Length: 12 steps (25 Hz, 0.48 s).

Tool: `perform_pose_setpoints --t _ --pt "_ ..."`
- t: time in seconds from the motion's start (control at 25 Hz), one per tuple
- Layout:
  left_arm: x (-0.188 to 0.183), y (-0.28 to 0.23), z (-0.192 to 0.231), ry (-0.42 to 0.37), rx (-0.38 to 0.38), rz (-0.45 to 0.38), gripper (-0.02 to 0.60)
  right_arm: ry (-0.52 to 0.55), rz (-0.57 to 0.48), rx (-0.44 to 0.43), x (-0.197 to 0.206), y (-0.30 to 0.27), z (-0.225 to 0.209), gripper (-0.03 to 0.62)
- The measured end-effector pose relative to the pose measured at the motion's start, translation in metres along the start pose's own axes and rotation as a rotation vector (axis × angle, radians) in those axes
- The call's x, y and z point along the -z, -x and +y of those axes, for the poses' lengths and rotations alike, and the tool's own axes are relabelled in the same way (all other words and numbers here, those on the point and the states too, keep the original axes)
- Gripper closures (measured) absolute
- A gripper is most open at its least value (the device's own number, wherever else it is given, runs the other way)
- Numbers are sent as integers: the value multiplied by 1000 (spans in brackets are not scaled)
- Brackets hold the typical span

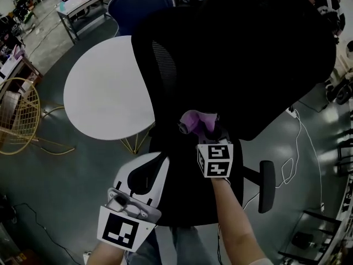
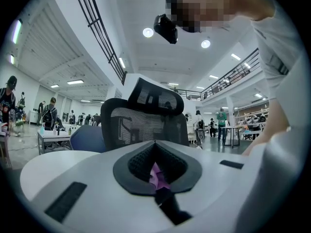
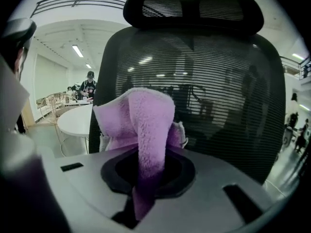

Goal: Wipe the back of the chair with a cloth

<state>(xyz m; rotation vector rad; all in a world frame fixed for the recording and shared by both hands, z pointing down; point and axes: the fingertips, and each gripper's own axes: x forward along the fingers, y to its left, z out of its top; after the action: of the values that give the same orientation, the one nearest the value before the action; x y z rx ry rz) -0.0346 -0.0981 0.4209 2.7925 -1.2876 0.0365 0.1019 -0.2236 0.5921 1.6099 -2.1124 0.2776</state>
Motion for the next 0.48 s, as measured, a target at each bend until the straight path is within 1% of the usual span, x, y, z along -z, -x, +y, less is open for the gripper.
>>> perform_pose_setpoints --t 0.12,0.28,0.48 --pt "1 -8 -7 3 4 -1 571 -10 5 31 8 6 -23 545" --pt "3 -19 -21 4 16 -3 571 -60 12 76 22 16 -61 545" --pt "7 -35 -37 9 33 0 571 -52 17 109 32 26 -94 545"
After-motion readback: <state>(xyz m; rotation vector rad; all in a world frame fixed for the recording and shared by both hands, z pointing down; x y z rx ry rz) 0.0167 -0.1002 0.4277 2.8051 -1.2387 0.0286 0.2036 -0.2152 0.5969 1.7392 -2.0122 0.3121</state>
